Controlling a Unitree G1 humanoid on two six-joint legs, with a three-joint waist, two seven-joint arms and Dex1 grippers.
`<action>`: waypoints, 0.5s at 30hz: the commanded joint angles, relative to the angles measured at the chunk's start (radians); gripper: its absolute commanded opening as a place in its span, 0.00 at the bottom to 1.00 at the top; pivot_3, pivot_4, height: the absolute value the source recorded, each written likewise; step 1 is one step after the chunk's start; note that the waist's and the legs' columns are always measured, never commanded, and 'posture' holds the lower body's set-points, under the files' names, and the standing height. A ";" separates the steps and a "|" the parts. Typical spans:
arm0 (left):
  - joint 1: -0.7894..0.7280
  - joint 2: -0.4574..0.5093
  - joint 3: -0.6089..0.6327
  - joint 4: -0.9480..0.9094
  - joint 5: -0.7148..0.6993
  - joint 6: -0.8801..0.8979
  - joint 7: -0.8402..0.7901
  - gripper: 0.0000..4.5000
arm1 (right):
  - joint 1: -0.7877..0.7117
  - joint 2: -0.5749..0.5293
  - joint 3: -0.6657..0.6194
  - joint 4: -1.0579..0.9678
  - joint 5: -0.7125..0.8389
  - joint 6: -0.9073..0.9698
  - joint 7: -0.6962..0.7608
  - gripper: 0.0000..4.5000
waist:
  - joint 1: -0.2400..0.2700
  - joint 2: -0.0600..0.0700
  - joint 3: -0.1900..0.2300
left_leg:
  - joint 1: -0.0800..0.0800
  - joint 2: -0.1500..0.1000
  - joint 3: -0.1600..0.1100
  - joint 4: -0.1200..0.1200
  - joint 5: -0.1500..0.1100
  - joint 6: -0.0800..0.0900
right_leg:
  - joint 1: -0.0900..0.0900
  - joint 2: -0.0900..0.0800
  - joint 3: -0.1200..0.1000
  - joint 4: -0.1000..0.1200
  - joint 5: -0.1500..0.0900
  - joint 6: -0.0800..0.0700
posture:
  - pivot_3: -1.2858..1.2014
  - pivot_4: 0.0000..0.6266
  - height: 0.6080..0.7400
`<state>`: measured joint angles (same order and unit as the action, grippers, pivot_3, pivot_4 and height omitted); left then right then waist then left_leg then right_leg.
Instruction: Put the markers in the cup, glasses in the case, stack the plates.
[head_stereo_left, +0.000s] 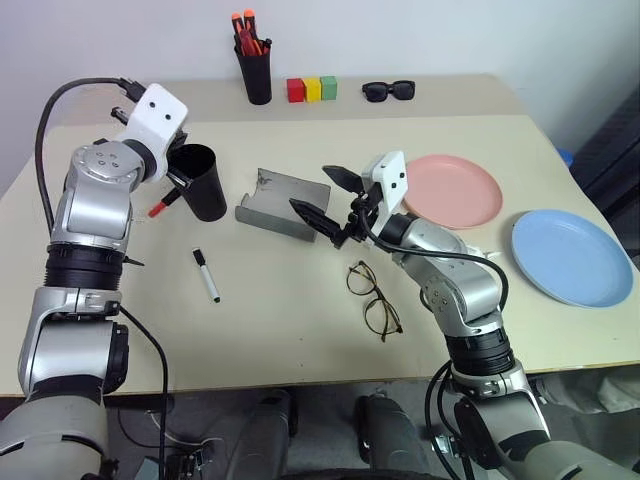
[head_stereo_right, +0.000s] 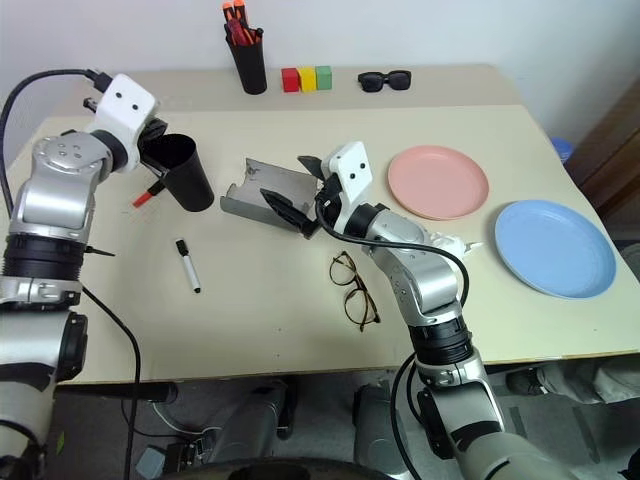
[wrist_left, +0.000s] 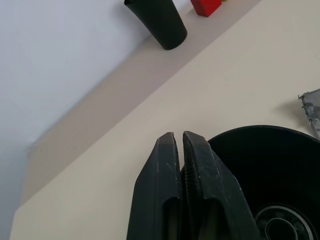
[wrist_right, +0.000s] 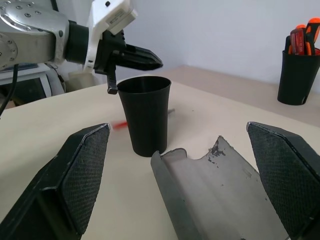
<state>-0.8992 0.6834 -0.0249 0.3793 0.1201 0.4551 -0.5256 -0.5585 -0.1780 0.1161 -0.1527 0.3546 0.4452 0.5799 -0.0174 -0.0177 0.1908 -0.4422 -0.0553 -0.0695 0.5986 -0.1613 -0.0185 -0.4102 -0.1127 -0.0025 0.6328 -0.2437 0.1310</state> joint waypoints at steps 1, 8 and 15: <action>-0.034 -0.001 0.056 -0.014 -0.005 -0.009 0.073 0.01 | -0.026 0.004 0.003 -0.024 0.000 -0.017 0.001 1.00 | 0.000 0.000 0.000 | 0.000 0.000 0.000 0.000 0.000 0.000 | 0.000 0.000 0.000 0.000 0.000 0.000 | 0.52 0.24 1.00; -0.028 -0.007 0.250 -0.011 -0.032 0.088 0.324 0.01 | -0.020 0.002 0.001 -0.035 0.000 -0.012 -0.007 1.00 | -0.004 0.000 0.000 | 0.000 0.000 0.000 0.000 0.000 0.000 | -0.001 0.000 0.000 0.001 0.000 0.000 | 0.52 0.24 1.00; 0.112 -0.001 0.321 -0.072 -0.092 0.251 0.315 0.53 | -0.015 -0.003 0.001 -0.040 0.005 -0.005 -0.005 1.00 | 0.002 0.000 0.000 | 0.000 0.000 0.000 0.000 0.001 -0.001 | -0.001 0.000 0.000 0.003 0.000 0.000 | 0.52 0.24 1.00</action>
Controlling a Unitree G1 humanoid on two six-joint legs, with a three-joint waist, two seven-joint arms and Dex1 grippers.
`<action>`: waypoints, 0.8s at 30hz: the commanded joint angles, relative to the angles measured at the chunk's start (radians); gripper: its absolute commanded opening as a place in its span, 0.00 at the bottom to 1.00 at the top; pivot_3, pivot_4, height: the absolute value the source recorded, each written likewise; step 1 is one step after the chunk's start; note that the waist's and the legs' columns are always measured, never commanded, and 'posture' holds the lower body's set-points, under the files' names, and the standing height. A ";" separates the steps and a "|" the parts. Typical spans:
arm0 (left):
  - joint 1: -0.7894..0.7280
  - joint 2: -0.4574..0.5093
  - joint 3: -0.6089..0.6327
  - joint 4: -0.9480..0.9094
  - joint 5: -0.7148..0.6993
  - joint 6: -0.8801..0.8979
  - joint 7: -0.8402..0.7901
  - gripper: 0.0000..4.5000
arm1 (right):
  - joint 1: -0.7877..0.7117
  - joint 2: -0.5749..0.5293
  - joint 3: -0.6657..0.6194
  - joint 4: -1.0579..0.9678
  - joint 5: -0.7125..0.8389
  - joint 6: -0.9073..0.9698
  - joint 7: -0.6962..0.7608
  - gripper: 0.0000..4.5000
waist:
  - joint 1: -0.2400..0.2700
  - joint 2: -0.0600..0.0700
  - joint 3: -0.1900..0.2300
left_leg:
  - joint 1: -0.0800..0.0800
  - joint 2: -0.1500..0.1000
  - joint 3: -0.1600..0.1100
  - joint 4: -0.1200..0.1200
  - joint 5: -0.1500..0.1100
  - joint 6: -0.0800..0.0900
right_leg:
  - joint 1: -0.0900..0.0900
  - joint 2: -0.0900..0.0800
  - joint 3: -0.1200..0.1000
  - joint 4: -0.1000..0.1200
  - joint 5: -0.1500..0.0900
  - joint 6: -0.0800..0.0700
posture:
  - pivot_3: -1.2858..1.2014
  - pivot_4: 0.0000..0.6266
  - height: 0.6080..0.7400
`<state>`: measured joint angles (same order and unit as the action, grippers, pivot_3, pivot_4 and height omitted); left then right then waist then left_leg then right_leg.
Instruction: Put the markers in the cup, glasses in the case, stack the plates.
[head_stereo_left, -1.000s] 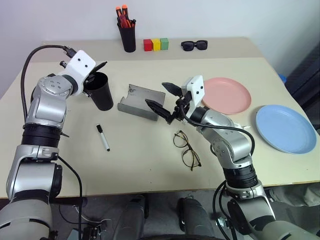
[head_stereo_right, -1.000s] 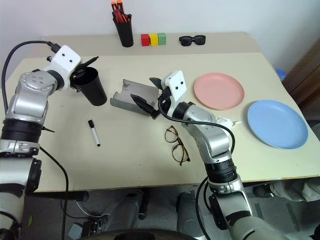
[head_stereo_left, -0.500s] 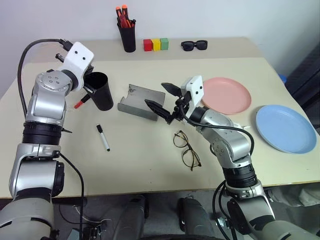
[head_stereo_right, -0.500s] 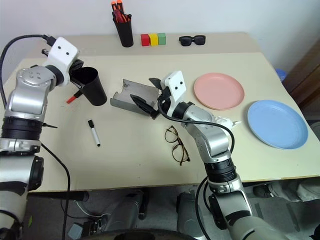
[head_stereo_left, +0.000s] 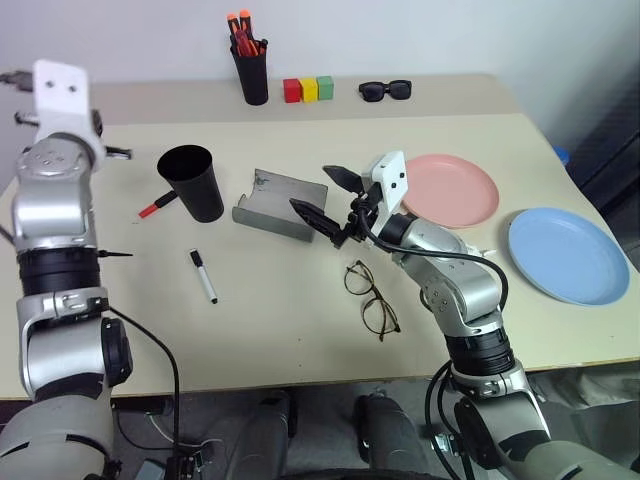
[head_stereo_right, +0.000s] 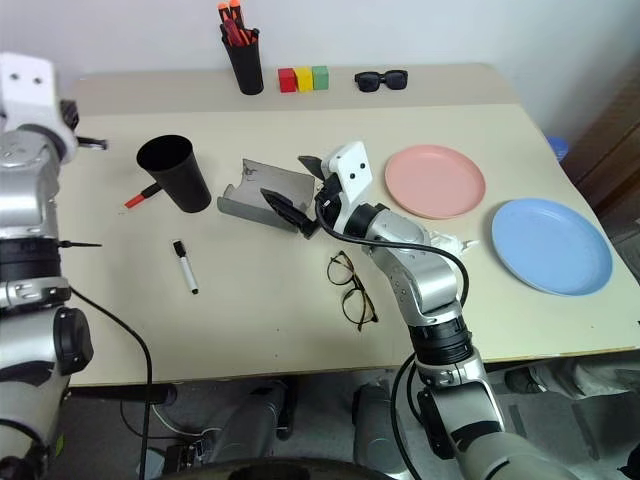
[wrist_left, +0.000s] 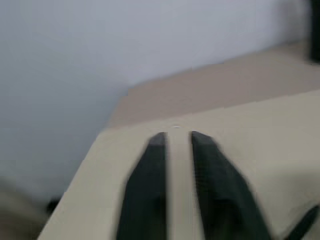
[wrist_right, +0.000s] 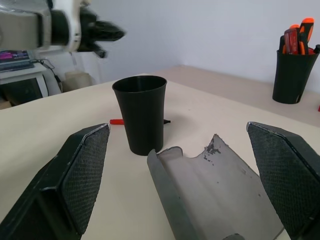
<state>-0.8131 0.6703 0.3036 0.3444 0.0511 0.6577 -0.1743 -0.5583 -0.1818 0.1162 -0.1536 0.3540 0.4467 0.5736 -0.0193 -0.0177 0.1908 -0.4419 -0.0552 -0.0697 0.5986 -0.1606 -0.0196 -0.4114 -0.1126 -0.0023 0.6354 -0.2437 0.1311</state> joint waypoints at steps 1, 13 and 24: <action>0.040 -0.004 -0.001 -0.018 -0.044 0.064 -0.048 0.63 | -0.016 0.002 0.003 -0.036 0.006 -0.007 0.005 1.00 | 0.007 0.000 0.000 | 0.000 0.000 0.000 0.000 0.000 0.000 | 0.000 0.000 0.000 0.000 0.000 0.000 | 0.52 0.24 1.00; -0.049 -0.013 -0.066 0.368 -0.084 -0.107 -0.156 0.73 | -0.015 -0.003 0.006 -0.035 0.001 -0.009 0.003 1.00 | 0.003 -0.001 -0.001 | 0.000 0.000 -0.001 0.000 0.001 -0.002 | 0.000 0.000 -0.001 0.000 0.000 0.000 | 0.52 0.24 1.00; -0.152 0.001 -0.097 0.656 -0.093 -0.179 -0.226 0.68 | -0.001 -0.010 0.001 -0.056 0.002 0.001 -0.021 1.00 | 0.002 -0.001 -0.001 | 0.000 0.000 -0.001 0.000 0.001 -0.002 | 0.000 0.000 -0.001 0.000 0.000 0.000 | 0.52 0.24 1.00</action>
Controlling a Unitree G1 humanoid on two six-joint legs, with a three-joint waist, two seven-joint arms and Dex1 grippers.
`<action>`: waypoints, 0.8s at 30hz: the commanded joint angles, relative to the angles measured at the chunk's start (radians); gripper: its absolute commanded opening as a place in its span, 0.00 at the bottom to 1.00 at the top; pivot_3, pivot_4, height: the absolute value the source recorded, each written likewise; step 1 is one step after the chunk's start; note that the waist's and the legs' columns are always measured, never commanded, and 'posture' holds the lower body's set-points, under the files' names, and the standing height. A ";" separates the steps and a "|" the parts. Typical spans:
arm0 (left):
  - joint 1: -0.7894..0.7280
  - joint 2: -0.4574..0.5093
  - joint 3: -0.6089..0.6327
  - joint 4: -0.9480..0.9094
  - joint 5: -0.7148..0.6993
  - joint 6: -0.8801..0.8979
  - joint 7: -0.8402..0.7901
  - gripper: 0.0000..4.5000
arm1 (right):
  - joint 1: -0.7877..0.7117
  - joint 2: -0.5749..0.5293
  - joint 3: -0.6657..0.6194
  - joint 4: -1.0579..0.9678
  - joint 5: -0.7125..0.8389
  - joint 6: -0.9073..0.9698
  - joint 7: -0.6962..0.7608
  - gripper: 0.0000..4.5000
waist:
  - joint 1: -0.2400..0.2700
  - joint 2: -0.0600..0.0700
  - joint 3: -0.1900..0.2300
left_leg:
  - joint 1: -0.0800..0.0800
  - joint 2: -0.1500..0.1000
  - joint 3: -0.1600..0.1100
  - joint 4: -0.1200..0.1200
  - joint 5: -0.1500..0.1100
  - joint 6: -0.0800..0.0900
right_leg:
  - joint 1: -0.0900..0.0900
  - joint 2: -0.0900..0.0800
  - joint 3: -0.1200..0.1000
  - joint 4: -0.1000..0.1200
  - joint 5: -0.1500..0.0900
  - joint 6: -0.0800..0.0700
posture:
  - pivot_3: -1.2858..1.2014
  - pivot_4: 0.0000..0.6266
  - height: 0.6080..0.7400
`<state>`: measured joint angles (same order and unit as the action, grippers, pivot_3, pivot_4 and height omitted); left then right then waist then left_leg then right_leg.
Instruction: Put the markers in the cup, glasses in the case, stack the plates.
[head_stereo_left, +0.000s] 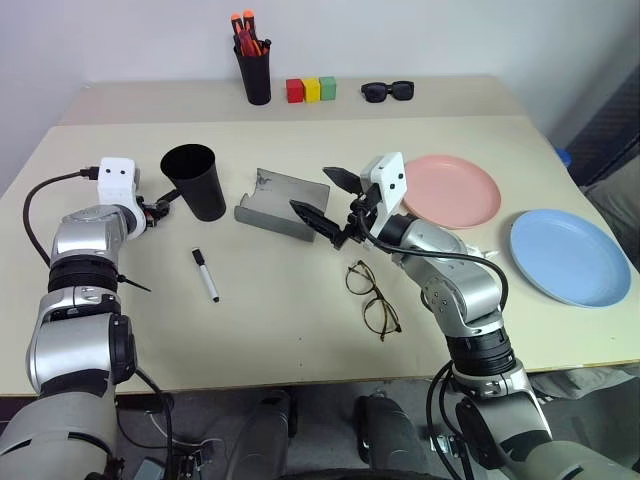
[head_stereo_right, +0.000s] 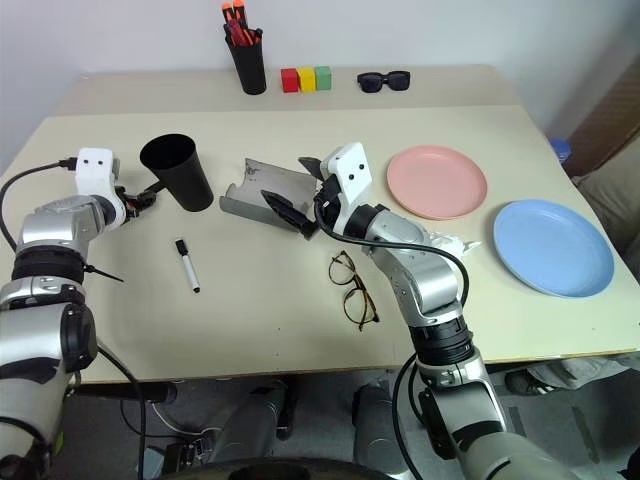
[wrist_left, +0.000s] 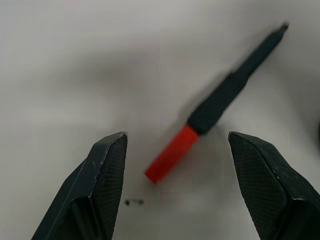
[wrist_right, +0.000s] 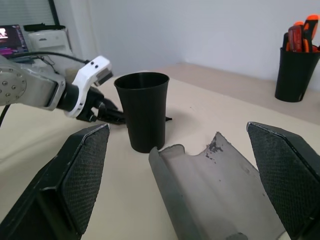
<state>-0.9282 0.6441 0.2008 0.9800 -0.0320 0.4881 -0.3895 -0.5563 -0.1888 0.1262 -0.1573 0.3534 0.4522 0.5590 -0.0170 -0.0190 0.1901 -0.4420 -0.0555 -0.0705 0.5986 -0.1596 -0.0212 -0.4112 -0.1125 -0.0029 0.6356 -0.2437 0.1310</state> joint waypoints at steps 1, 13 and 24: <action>-0.037 0.027 0.002 0.029 -0.009 -0.005 -0.015 0.62 | -0.002 -0.003 -0.008 -0.053 0.003 -0.005 -0.007 1.00 | 0.000 0.000 0.000 | 0.000 0.000 0.000 0.000 0.000 0.000 | 0.000 0.000 0.000 0.000 0.000 0.000 | 0.52 0.24 1.00; 0.015 0.028 0.039 -0.018 -0.018 0.023 0.074 0.01 | -0.004 0.000 -0.005 -0.044 0.006 -0.008 -0.007 1.00 | -0.002 0.000 0.000 | 0.000 0.000 0.000 0.000 0.000 0.000 | 0.000 0.000 0.000 0.000 0.000 0.000 | 0.52 0.24 1.00; 0.324 -0.221 0.336 -0.977 -0.175 0.514 0.490 0.01 | 0.012 -0.016 -0.010 -0.059 0.010 -0.001 0.000 1.00 | 0.005 0.000 0.000 | 0.000 0.000 -0.005 0.000 0.000 0.000 | 0.000 -0.002 0.000 0.001 0.000 0.000 | 0.52 0.24 1.00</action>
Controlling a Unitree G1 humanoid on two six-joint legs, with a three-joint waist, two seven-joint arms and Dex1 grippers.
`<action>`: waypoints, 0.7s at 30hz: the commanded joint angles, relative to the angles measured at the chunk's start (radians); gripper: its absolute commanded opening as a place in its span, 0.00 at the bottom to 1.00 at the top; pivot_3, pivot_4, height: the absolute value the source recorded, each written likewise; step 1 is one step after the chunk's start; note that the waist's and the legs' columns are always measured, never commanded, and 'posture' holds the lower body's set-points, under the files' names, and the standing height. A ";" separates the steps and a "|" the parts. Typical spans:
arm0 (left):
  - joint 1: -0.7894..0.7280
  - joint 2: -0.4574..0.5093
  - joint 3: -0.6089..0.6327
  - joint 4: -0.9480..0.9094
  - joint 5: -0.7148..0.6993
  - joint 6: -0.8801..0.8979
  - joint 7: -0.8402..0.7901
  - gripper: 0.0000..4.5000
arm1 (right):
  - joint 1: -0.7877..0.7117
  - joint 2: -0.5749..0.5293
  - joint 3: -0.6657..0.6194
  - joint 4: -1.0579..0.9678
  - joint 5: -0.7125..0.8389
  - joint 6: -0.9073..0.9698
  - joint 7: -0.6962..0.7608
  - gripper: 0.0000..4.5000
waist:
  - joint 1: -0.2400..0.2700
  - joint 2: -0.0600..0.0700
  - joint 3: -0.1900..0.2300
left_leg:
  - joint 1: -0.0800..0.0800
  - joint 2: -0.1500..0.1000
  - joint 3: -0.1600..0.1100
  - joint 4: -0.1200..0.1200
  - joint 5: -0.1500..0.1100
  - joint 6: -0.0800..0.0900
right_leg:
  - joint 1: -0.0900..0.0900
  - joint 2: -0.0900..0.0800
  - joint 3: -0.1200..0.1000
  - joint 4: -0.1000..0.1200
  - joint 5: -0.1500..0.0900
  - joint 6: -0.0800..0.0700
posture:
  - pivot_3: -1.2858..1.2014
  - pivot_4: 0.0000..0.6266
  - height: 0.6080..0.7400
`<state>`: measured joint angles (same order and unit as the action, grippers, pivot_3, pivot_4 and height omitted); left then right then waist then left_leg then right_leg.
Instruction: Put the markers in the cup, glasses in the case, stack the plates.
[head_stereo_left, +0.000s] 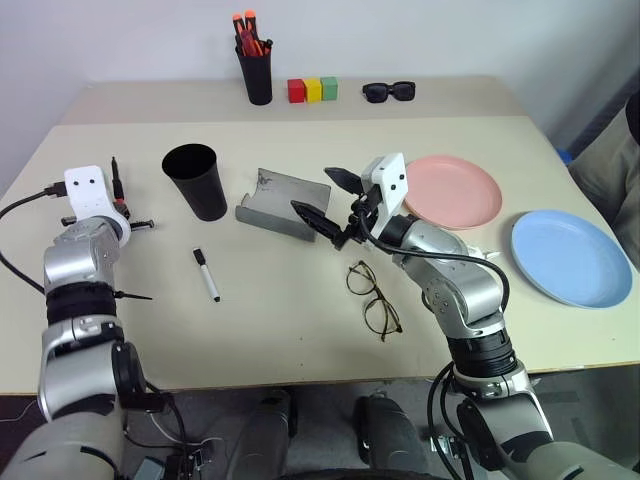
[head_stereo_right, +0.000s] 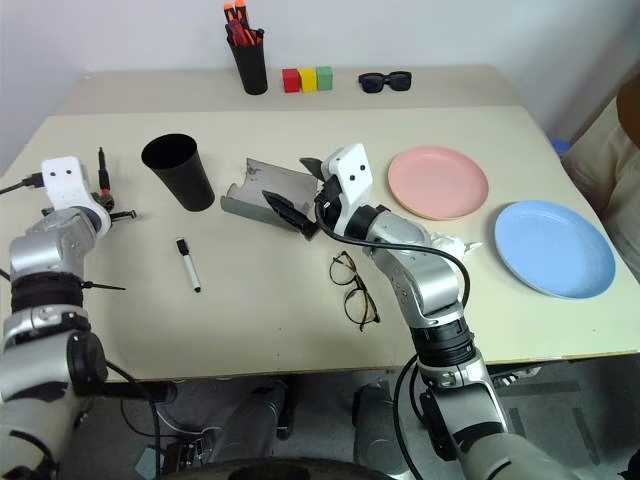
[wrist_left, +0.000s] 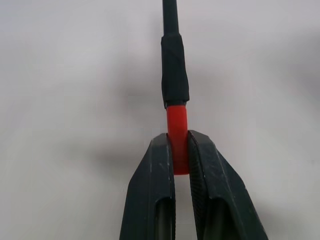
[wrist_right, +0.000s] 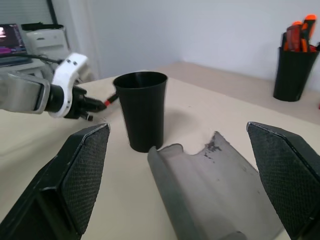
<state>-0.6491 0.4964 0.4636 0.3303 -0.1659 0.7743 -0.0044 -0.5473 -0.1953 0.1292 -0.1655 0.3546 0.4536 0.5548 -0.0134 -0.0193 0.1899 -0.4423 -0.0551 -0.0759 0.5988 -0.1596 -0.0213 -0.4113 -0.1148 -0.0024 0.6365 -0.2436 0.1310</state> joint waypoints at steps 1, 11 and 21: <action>0.060 -0.119 0.094 -0.433 -0.048 0.323 0.134 0.01 | 0.006 -0.013 -0.013 -0.052 0.010 -0.001 0.006 1.00 | 0.002 0.000 0.000 | 0.000 0.000 -0.001 0.000 0.000 0.000 | 0.000 0.000 0.000 0.000 0.000 0.000 | 0.52 0.24 1.00; 0.079 -0.325 0.150 -0.832 0.041 0.839 0.235 0.29 | -0.016 -0.002 0.005 -0.014 0.018 -0.012 0.042 1.00 | -0.007 0.000 0.000 | 0.001 0.000 0.000 0.000 0.000 -0.001 | 0.001 0.003 -0.001 0.000 0.000 0.000 | 0.52 0.24 1.00; -0.004 -0.302 0.174 -0.744 0.109 0.807 0.206 0.85 | -0.009 -0.130 0.131 -0.063 0.002 -0.017 0.272 1.00 | 0.002 -0.001 0.000 | 0.001 -0.001 0.000 0.000 0.000 -0.002 | 0.003 0.003 -0.002 -0.003 0.000 0.000 | 0.52 0.24 1.00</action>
<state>-0.6317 0.1778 0.6463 -0.4272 -0.0653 1.6025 0.2145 -0.5503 -0.3204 0.2530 -0.1881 0.3639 0.4681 0.8061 -0.0116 -0.0202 0.1895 -0.4412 -0.0558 -0.0759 0.5990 -0.1594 -0.0230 -0.4086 -0.1117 -0.0040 0.6339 -0.2438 0.1306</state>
